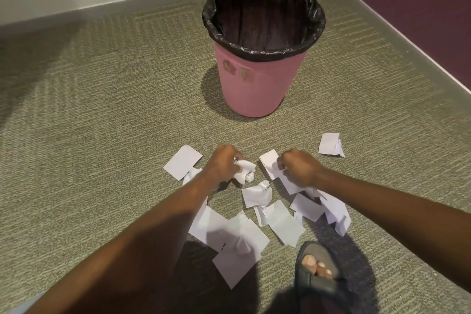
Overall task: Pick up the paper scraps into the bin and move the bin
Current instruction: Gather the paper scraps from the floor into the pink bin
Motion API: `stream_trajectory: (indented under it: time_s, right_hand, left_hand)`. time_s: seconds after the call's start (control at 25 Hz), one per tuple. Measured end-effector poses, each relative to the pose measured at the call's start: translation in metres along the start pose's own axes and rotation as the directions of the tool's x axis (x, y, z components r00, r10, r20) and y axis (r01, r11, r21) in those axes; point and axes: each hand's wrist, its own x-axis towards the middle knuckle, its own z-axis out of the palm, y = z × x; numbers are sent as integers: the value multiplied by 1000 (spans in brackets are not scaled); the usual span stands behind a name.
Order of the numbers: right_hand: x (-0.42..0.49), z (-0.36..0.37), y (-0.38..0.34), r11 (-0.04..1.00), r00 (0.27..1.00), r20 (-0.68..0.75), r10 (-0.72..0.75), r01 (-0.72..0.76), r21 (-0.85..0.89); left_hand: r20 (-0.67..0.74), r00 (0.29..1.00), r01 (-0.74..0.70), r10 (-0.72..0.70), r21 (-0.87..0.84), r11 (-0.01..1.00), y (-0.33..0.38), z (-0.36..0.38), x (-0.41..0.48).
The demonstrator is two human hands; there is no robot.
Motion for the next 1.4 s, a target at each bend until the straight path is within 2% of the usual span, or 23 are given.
stream_trajectory:
  time_s: [0.28,0.52,0.68,0.76,0.96,1.12,1.2,1.4]
  right_hand:
    - [13,-82,-17,993,976,-217,4,23,120]
    - [-5,-200,-58,956,885,-460,68,75,284]
    - [-21,-267,-76,945,886,-462,32,124,304]
    - [-17,-289,-80,932,856,-515,53,143,334]
    - [33,-306,-83,935,768,-626,139,107,339]
    - [80,-302,-68,911,708,-650,276,23,412]
    - [93,-298,-60,905,715,-633,296,2,425]
    - [99,-289,-57,878,730,-624,280,69,475]
  left_hand:
    - [-99,994,-47,44,-30,998,31,-60,12]
    - [-203,972,-134,118,-64,989,71,-152,10]
    - [-297,950,-162,98,-199,967,100,-223,-4]
    - [-356,931,-182,82,-260,948,112,-251,-9]
    - [-473,881,-173,-4,-331,928,134,-285,30]
    - [-488,863,-109,-131,-432,895,149,-279,81]
    - [-463,877,-83,-130,-412,907,153,-273,98]
    - [-373,927,-110,-31,-350,930,159,-261,105]
